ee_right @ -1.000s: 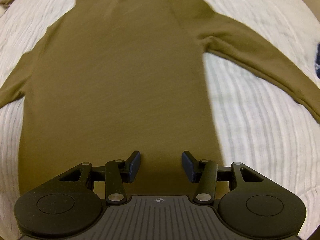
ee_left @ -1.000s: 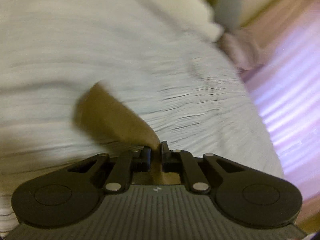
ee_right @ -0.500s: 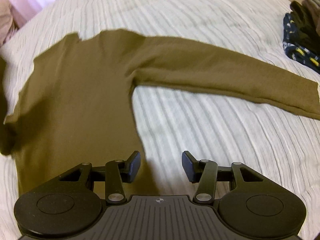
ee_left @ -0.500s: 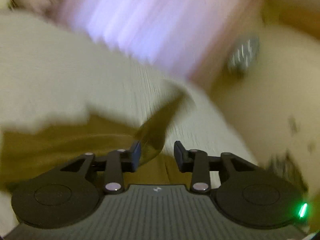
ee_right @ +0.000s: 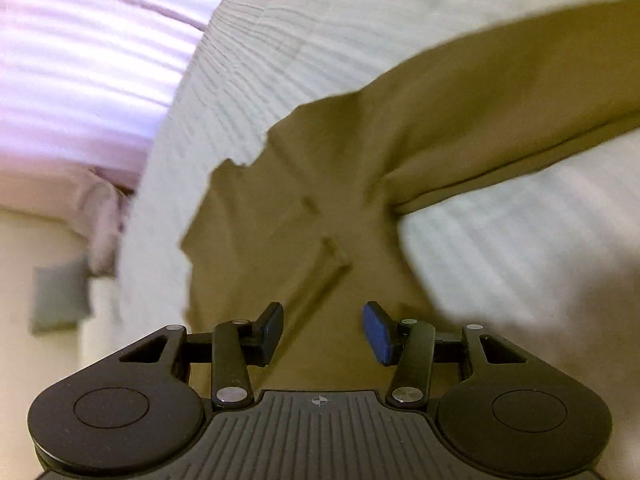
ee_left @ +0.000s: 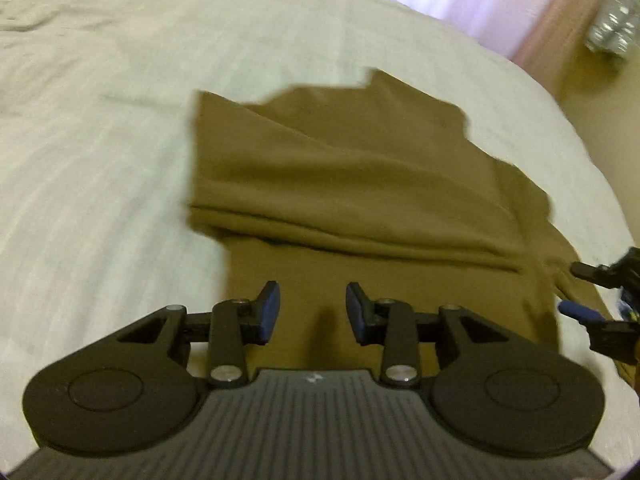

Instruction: Fold clothes

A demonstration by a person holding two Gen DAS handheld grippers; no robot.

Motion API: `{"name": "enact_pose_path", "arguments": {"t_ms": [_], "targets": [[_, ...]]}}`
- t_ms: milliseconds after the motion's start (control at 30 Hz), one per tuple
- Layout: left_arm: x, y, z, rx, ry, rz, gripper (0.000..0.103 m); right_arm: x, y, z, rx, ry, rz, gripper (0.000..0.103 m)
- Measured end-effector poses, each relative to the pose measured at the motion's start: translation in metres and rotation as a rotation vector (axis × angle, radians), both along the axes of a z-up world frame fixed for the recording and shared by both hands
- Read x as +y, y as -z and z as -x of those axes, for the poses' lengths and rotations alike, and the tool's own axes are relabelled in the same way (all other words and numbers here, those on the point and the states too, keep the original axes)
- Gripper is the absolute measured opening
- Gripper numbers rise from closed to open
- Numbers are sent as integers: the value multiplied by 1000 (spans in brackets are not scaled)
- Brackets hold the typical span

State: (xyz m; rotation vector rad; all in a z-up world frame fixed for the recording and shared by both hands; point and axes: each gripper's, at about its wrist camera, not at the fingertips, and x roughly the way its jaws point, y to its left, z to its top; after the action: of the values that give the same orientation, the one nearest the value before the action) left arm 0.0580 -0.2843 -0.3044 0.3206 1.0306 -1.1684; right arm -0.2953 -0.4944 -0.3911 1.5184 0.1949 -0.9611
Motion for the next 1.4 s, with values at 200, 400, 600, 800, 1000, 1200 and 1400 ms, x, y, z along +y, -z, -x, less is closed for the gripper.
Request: {"name": "enact_pose_path", "arguments": {"t_ms": [200,400,600,800,1000,1200,1400], "targets": [[4,-6,-32,-1,-83,15,31,-22,35,-35,-59,57,-83,49],[-5,7,-35,4,-62,13,31,-39,38,-65,24,37,-1,6],[-15,18,-29,-145,-47,-15,31,-29,-24,-69,147,-6,376,3],[-35,27,-22,-286,88,5,29,-31,0,-52,227,47,248,3],[-42,28,-10,-493,236,23,4,-27,0,-47,209,70,273,3],[-25,39,3,-612,289,-19,3,-27,13,-47,293,54,223,3],[-28,41,-1,-569,220,-26,3,-23,21,-49,294,29,240,3]]}}
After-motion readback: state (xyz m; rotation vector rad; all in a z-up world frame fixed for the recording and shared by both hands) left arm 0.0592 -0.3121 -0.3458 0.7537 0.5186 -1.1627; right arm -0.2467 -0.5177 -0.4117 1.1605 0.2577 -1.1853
